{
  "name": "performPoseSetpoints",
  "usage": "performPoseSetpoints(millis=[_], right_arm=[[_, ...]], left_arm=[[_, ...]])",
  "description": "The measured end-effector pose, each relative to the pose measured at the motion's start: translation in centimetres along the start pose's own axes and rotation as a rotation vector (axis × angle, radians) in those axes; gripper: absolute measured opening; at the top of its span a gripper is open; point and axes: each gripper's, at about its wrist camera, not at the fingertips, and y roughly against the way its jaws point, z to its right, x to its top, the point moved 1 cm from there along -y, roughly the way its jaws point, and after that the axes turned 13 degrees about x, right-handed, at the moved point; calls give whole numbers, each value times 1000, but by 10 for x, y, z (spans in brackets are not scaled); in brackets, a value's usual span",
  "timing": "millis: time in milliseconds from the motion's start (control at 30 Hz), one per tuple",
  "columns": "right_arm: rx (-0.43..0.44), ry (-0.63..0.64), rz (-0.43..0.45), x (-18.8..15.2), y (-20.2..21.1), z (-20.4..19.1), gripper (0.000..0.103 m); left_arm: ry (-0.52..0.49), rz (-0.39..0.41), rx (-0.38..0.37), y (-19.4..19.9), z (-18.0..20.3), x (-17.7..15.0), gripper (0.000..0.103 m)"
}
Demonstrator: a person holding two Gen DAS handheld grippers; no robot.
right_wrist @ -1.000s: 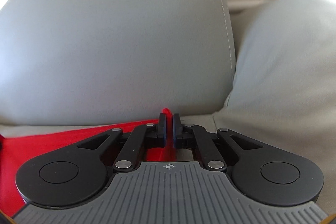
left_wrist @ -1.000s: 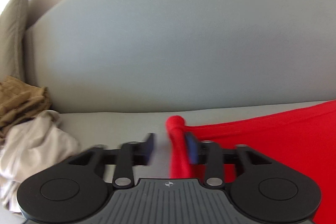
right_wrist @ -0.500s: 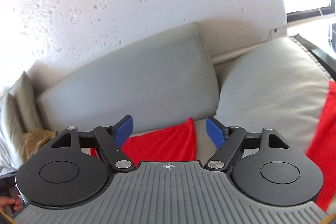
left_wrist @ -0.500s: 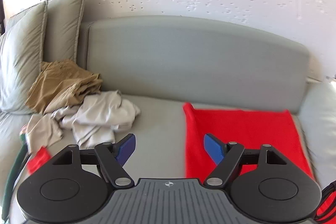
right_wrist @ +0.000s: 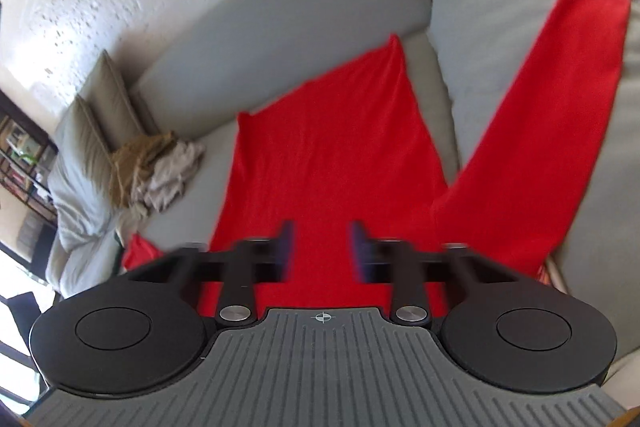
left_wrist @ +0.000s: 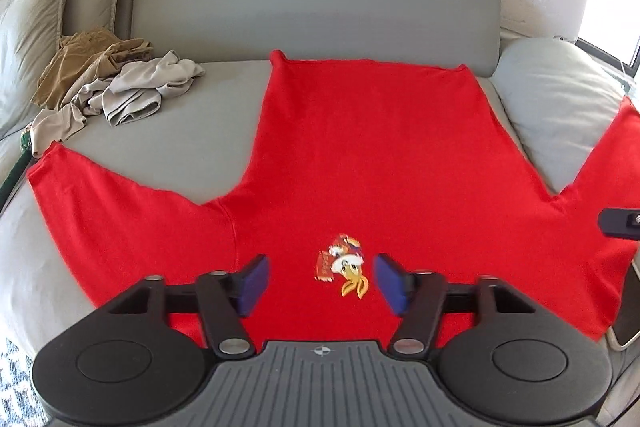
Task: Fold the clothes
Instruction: 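Pull the shirt taut and release it flat with both grippers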
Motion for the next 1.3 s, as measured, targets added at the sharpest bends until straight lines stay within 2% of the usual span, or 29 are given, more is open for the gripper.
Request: performPoseSetpoints(millis=[33,67,100,167,200,233,333,500,567,633,700,767,800,933,1100,1200,1233,1300], right_arm=[[-21,1,-14,-12,-11,6,3],[-42,7,-24,-23,-19,10,3],[-53,12,-31,-31,-25,13,3],[-50,18,-45,-40,-31,14,7],[-59,27,-55,-42,-35,14,7],[-75,41,-67,-44,-40,14,7],[-128,73,-118,-51,-53,18,12],[-169,169,-232,-76,-42,3,13],[-180,183,-277,-82,-30,-3,13],[-185,173,-306,-84,-15,-8,15],[-168,143,-293,-78,4,-12,21],[-149,160,-244,-71,19,-20,34],[-143,167,-231,-68,21,-24,36],[-111,142,-249,-61,6,-27,36],[-145,146,-224,-62,-17,-28,36],[-184,112,-193,-62,-29,-22,34],[-199,94,-205,-63,-34,-19,34],[-212,49,-253,-68,-44,-10,34]], left_arm=[[1,-19,-2,0,5,-5,13],[3,-14,-17,2,9,-9,15],[-7,3,-9,3,14,-11,23],[-28,41,10,5,22,-14,30],[-46,21,16,0,26,-15,43],[-64,-2,21,-6,31,-16,45],[-86,-75,16,-16,36,-23,38],[-116,-153,-38,5,30,-32,37],[-121,-193,-58,16,24,-37,38],[-101,-199,-71,30,14,-40,41],[-71,-179,-66,40,5,-40,46],[-40,-165,-59,42,0,-34,46],[-27,-157,-56,40,-1,-30,49],[0,-115,-34,30,-3,-19,51],[-53,-78,-70,13,2,-16,51],[-92,-123,-97,-1,3,-19,52],[-101,-151,-108,-6,3,-21,54],[-125,-139,-117,-11,3,-24,58]])
